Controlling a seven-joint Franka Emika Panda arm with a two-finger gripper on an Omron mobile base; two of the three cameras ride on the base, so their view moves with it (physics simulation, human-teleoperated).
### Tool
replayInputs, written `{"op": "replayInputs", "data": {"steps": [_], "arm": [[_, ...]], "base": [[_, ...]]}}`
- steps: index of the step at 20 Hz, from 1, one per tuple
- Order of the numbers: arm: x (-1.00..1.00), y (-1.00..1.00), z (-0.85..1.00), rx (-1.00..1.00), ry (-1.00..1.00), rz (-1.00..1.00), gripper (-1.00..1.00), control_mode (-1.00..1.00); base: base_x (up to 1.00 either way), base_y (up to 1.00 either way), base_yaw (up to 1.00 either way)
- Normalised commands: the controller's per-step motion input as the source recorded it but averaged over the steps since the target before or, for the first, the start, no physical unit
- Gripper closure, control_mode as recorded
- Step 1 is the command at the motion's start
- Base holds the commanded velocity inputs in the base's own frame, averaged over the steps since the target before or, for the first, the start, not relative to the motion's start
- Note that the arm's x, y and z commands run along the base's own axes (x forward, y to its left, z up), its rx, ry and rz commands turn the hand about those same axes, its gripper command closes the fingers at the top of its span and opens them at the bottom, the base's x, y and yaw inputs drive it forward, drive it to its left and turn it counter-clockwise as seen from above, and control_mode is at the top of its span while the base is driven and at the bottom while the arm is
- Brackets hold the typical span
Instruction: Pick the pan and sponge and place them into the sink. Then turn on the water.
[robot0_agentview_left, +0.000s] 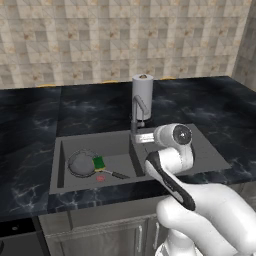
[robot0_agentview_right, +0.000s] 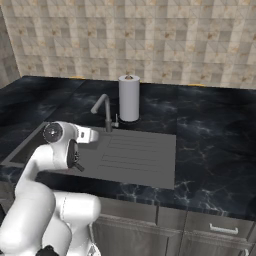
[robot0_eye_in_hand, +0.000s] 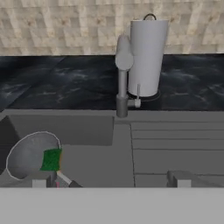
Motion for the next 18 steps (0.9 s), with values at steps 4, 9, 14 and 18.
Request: {"op": "replayInputs", "data": {"steps": [4, 9, 14, 18], "arm": [[0.00, -0.60, 0.00, 0.05, -0.07, 0.22, -1.00, -1.00], [0.00, -0.56, 0.00, 0.01, -0.12, 0.22, -1.00, -1.00], [0.00, -0.33, 0.00, 0.00, -0.16, 0.21, -1.00, -1.00], [0.00, -0.07, 0.00, 0.00, -0.12, 0.15, -1.00, -1.00]], "base": [[0.00, 0.00, 0.00], [0.00, 0.00, 0.00], [0.00, 0.00, 0.00], [0.00, 0.00, 0.00]]}}
